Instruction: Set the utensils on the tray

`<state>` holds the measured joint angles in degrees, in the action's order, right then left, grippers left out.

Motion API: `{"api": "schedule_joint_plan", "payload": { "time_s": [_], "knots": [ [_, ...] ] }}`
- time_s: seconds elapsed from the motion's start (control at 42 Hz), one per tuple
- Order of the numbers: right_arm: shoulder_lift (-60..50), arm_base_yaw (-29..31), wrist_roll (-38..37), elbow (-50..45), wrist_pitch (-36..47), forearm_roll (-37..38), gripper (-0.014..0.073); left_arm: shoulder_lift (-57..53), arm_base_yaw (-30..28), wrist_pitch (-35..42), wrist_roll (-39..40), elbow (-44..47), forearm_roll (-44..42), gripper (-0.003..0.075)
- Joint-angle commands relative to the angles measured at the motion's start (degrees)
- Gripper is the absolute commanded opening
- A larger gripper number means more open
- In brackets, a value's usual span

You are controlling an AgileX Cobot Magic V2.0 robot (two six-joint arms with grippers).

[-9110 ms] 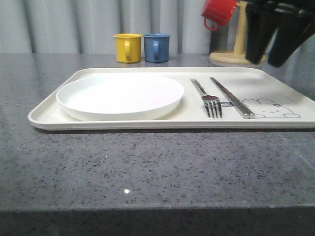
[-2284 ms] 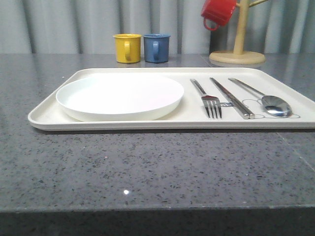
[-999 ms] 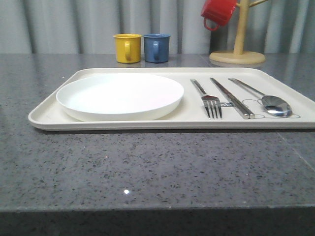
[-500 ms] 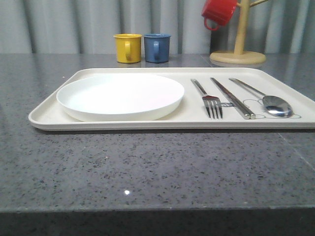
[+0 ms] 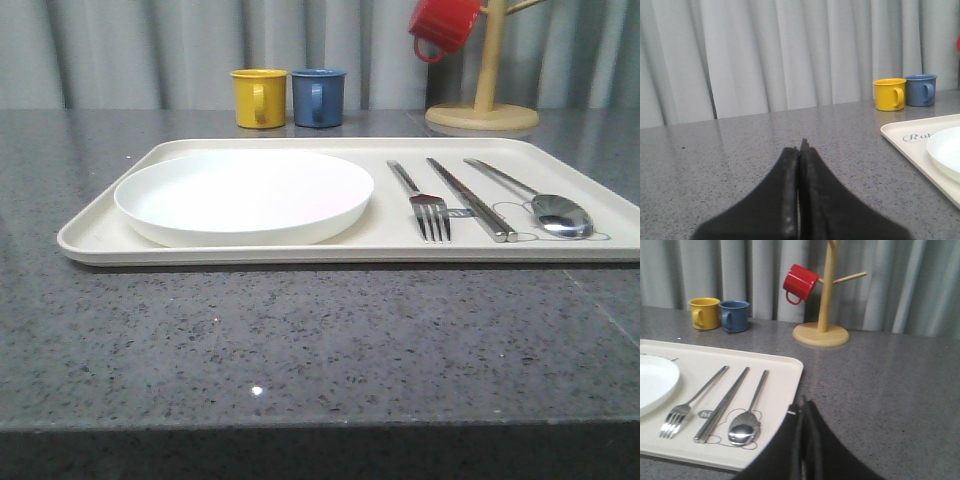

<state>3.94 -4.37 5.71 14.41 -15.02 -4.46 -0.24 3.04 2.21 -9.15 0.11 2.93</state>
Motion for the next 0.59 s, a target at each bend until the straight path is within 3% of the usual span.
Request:
{"api": "schedule_joint_plan", "payload": {
  "time_s": [0.0,0.285,0.571],
  "knots": [
    [-1.3,1.9,-0.1,-3.8,11.3,-0.2,-0.0112,-1.2,-0.1,5.0,0.6,0.7,0.6,-0.0020],
    [-5.4,2.6,-0.1,-16.0,20.8,-0.2,-0.0112,-1.2,-0.1,5.0,0.6,0.7,0.6,-0.0020],
    [-5.4,2.5,-0.1,-15.9,18.5,-0.3,-0.0112,-1.1,-0.1,5.0,0.6,0.7,0.6,-0.0020]
  ]
}}
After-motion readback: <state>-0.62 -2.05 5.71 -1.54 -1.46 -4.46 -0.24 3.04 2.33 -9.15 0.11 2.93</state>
